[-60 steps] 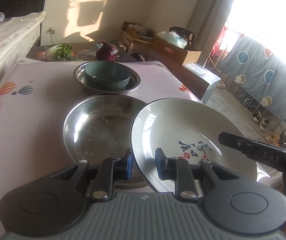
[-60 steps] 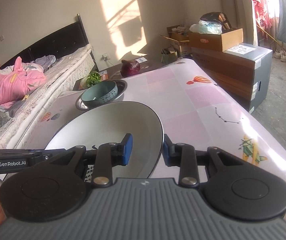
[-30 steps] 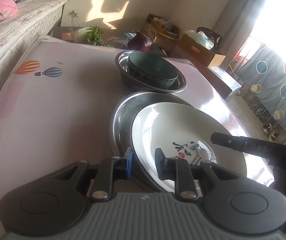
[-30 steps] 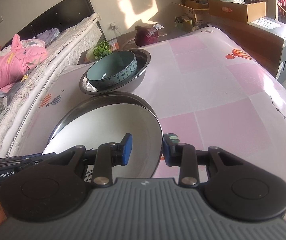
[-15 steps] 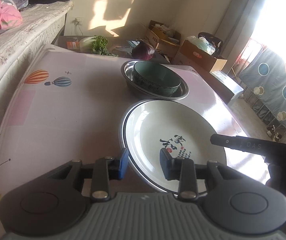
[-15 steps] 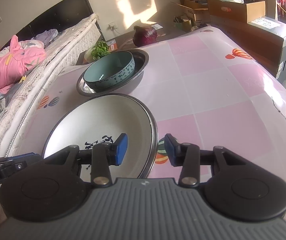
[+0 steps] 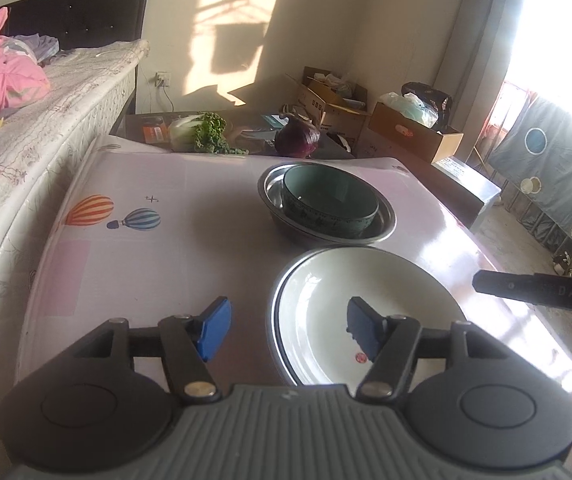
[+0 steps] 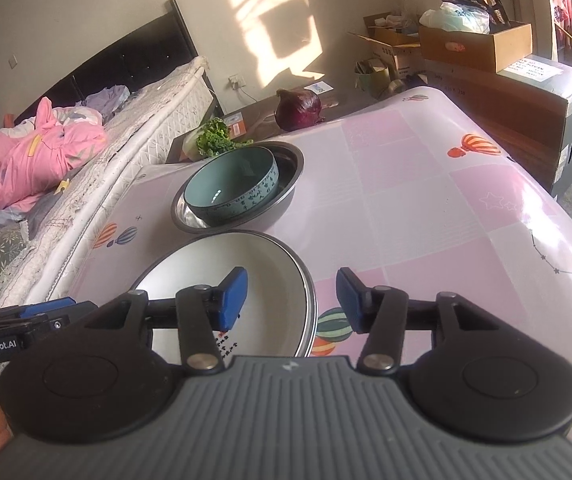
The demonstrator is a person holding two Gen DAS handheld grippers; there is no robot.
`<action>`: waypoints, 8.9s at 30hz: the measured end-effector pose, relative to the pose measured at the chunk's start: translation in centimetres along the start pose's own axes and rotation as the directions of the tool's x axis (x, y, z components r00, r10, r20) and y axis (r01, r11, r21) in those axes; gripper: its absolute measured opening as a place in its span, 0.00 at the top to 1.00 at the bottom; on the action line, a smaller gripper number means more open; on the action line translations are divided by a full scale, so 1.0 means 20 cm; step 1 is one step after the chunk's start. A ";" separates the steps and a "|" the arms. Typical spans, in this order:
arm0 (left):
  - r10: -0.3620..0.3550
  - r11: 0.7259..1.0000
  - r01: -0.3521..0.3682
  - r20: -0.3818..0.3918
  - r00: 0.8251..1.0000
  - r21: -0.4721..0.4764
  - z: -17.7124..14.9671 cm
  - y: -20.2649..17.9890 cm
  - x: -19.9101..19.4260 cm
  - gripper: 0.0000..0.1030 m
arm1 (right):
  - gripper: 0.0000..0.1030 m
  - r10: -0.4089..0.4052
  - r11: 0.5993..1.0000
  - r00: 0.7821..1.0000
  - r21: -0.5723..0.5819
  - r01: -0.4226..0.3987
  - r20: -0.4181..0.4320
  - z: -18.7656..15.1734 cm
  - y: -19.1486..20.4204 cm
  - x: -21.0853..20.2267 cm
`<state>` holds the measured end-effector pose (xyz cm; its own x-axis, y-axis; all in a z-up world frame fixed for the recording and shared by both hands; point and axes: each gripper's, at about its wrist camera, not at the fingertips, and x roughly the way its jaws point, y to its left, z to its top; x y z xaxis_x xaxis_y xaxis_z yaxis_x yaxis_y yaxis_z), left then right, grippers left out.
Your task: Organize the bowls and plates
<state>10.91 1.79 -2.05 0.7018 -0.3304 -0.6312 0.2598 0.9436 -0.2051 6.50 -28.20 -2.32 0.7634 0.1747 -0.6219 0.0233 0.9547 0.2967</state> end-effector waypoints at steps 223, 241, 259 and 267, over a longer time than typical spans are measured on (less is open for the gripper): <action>0.343 0.934 -0.358 -0.262 0.902 -0.008 -0.30 -0.19 -0.26 0.00 | 0.01 -0.132 0.984 0.984 -0.132 0.116 -0.123 -0.37 0.31 -0.41; 0.348 0.933 -0.360 -0.262 0.900 0.001 -0.30 -0.21 -0.25 0.00 | 0.01 -0.133 0.985 0.983 -0.124 0.117 -0.131 -0.38 0.29 -0.41; 0.349 0.933 -0.361 -0.261 0.900 0.004 -0.30 -0.21 -0.25 0.00 | 0.01 -0.128 0.986 0.982 -0.120 0.112 -0.136 -0.39 0.29 -0.40; 0.351 0.932 -0.362 -0.260 0.899 0.007 -0.30 -0.22 -0.25 0.00 | 0.01 -0.128 0.986 0.982 -0.125 0.111 -0.137 -0.39 0.29 -0.39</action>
<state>2.23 -0.53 -2.46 0.5496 0.0395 -0.8345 -0.0074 0.9991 0.0424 -4.31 -22.08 -1.36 0.6585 0.0822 -0.7481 0.0273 0.9908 0.1329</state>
